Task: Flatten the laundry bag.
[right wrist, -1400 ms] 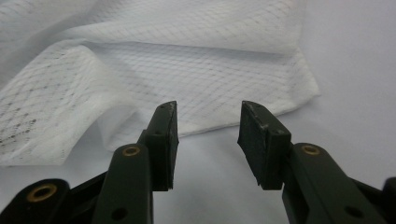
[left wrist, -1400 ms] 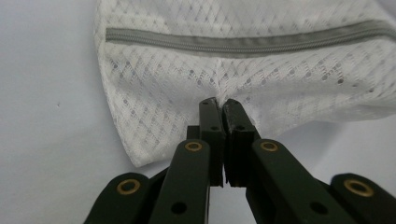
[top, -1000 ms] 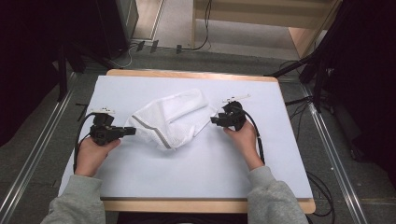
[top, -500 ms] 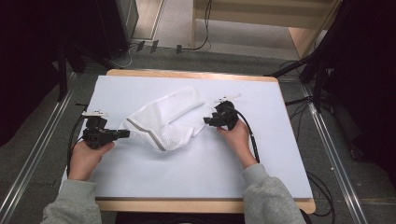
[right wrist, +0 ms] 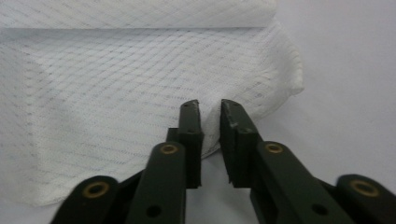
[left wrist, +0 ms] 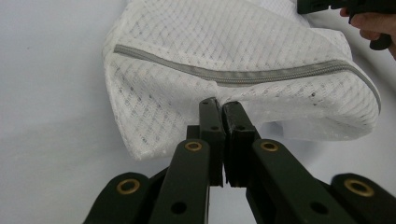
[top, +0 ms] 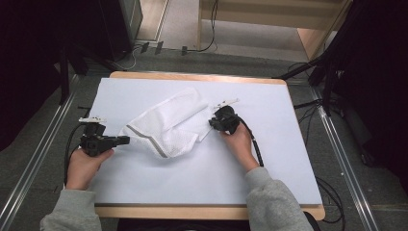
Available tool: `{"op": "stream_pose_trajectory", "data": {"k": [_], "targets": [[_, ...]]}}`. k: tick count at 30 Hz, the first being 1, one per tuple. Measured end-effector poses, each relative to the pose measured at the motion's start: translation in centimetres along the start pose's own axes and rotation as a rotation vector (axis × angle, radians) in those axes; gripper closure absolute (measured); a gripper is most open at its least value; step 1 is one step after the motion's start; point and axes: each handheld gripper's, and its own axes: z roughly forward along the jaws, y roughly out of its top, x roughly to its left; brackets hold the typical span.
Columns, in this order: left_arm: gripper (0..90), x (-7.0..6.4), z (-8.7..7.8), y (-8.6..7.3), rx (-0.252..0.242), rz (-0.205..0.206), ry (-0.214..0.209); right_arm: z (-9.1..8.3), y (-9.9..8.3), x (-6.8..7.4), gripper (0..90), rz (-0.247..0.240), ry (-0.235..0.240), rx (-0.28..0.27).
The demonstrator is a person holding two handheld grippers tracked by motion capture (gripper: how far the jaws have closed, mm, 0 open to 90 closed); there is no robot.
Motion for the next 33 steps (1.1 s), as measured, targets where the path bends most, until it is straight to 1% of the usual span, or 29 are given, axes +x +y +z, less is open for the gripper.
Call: {"op": "stream_pose_trajectory", "data": {"k": [1,3,6,9,10,11,12,13,15,17,18,21,22,25,26,27,28,29,30,31,33], "targets": [[89.2,0.0,0.0,0.0,0.001,0.002,0.003,0.0,0.0,-0.1,86.7,0.006,0.013,-0.002],[89.2,0.0,-0.1,0.0,-0.002,0.001,0.003,0.1,0.1,-0.3,89.3,0.024,0.030,0.002],[89.2,-0.1,-0.2,-0.1,-0.004,0.006,0.003,-0.1,0.3,-0.7,90.0,0.058,0.045,0.021],[89.2,-0.2,-0.3,-0.1,-0.005,0.008,-0.001,-0.7,0.5,-1.6,90.0,0.070,0.040,0.013],[89.2,-0.2,-0.3,-0.1,-0.003,0.014,0.000,-1.0,0.5,-2.0,90.0,0.078,0.037,0.005],[89.2,-0.3,-0.2,-0.1,-0.006,0.009,-0.001,-1.3,0.6,-2.4,90.0,0.096,0.035,0.002],[89.2,-0.4,-0.1,-0.1,0.000,0.016,-0.007,-1.6,0.5,-2.9,90.0,0.103,0.035,-0.006],[89.2,-0.6,-0.1,-0.1,0.002,0.021,-0.009,-2.0,0.5,-3.4,90.0,0.121,0.033,-0.011],[89.2,-0.8,0.0,0.0,0.006,0.026,-0.022,-2.4,0.3,-4.2,90.0,0.131,0.026,-0.021],[89.2,-1.2,0.2,0.0,0.011,0.036,-0.036,-2.8,0.2,-5.0,90.0,0.153,0.013,-0.023],[89.2,-1.4,0.3,0.0,0.014,0.045,-0.040,-2.9,0.1,-5.5,90.0,0.154,0.009,-0.012],[89.1,-2.1,0.8,0.0,0.029,0.068,-0.042,-3.2,-0.1,-6.5,90.0,0.171,-0.023,-0.021],[89.1,-2.4,1.1,0.0,0.038,0.076,-0.044,-3.3,-0.1,-6.8,90.0,0.181,-0.027,-0.021],[87.7,-3.0,1.7,0.0,0.045,0.106,-0.021,-3.3,-0.2,-7.4,90.0,0.185,-0.058,-0.023],[86.3,-3.1,2.1,0.0,0.039,0.107,-0.016,-3.2,-0.2,-7.5,90.0,0.190,-0.074,-0.022],[86.3,-3.0,2.3,0.1,0.044,0.105,-0.015,-3.2,-0.3,-7.7,90.0,0.192,-0.087,-0.021],[86.3,-2.9,2.6,0.2,0.043,0.104,-0.009,-3.1,-0.3,-7.8,90.0,0.192,-0.090,-0.021],[85.5,-2.8,3.1,0.3,0.040,0.110,0.011,-3.0,-0.3,-7.9,90.0,0.191,-0.100,-0.013],[81.8,-2.6,3.3,0.3,0.037,0.108,0.022,-2.9,-0.4,-8.0,90.0,0.188,-0.111,-0.008],[80.4,-2.5,3.5,0.3,0.039,0.096,0.023,-2.8,-0.4,-8.1,90.0,0.190,-0.112,-0.006],[73.3,-2.3,3.6,0.3,0.041,0.099,0.033,-2.8,-0.5,-8.4,90.0,0.201,-0.119,-0.006]]}}
